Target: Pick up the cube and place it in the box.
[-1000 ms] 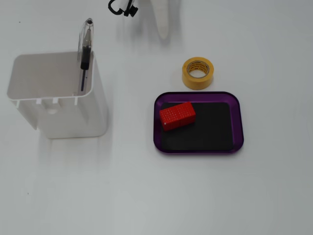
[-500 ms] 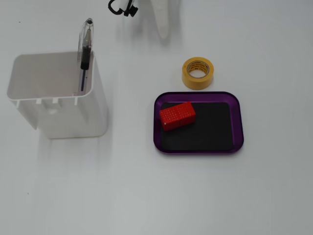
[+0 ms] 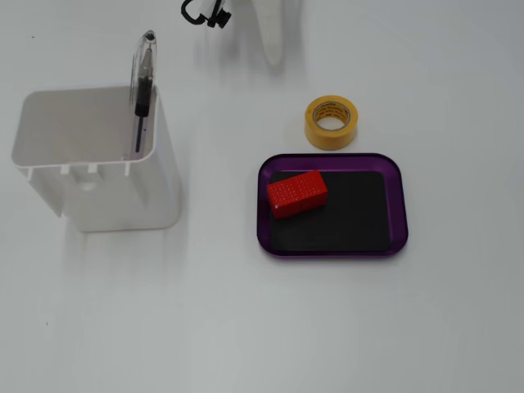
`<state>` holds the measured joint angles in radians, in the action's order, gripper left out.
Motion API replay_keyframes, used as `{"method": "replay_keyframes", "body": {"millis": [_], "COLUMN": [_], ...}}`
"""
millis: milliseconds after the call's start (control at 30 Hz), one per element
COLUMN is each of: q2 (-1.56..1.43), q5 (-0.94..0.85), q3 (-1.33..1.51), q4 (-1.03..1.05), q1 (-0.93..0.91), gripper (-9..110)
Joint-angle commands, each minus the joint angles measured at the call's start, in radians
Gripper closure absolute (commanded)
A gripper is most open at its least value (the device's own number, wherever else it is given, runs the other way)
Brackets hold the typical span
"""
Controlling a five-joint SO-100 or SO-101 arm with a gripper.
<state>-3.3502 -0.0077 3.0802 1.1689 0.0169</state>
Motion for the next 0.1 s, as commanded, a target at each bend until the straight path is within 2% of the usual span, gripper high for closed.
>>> {"method": "replay_keyframes", "body": {"millis": [0,67], "q2": [-0.114,-0.114], "q5": [0.006,0.006], "q3": [0.008,0.008], "q4": [-0.006,-0.006], "q1": [0.003,0.003], "gripper": [102,102]}}
